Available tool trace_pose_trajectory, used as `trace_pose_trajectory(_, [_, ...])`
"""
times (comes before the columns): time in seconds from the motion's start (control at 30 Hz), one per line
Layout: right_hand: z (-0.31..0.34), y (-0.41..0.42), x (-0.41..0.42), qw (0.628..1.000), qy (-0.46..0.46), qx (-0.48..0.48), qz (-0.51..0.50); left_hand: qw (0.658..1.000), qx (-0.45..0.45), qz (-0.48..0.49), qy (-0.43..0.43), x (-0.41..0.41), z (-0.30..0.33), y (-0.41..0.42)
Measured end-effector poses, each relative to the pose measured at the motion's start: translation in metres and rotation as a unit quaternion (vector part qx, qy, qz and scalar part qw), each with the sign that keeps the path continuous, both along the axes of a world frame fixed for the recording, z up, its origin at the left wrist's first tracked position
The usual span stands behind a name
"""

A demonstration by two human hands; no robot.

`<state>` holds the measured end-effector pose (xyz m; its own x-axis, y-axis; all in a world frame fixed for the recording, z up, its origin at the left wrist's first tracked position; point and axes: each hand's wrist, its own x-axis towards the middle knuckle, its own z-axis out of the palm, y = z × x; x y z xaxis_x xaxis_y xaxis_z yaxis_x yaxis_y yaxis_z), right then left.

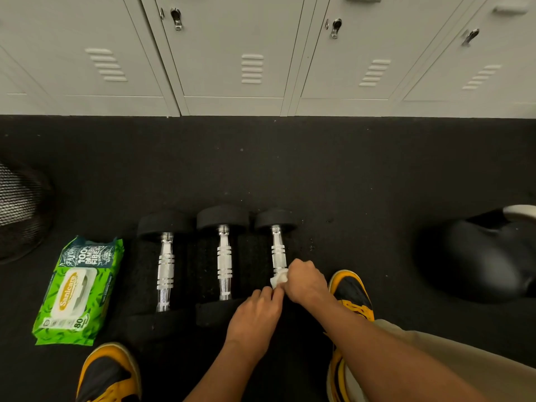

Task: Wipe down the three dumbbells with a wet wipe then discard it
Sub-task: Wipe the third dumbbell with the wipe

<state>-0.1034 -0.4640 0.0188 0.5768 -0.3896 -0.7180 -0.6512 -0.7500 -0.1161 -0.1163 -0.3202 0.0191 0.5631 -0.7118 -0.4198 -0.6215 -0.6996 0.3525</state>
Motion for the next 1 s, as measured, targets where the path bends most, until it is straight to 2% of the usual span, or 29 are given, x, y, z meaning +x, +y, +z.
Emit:
trace_pose_trajectory(0.4, [0.0, 0.002, -0.003, 1.0, -0.009, 0.0, -0.023, 1.0, -0.011, 0.0, -0.005, 0.0, -0.002, -0.001])
trace_pose_trajectory(0.67, [-0.014, -0.014, -0.004, 0.99, -0.009, 0.061, -0.124, 1.0, -0.007, -0.002, -0.006, -0.001, -0.002, -0.004])
trace_pose_trajectory(0.83, [-0.012, -0.023, 0.006, 0.977, -0.074, 0.075, -0.187, 1.0, -0.02, -0.001, -0.012, -0.003, -0.002, -0.008])
trace_pose_trajectory(1.0, [-0.005, -0.026, 0.028, 0.967, -0.143, 0.056, -0.203, 0.999, -0.035, 0.003, -0.018, -0.006, -0.004, -0.011])
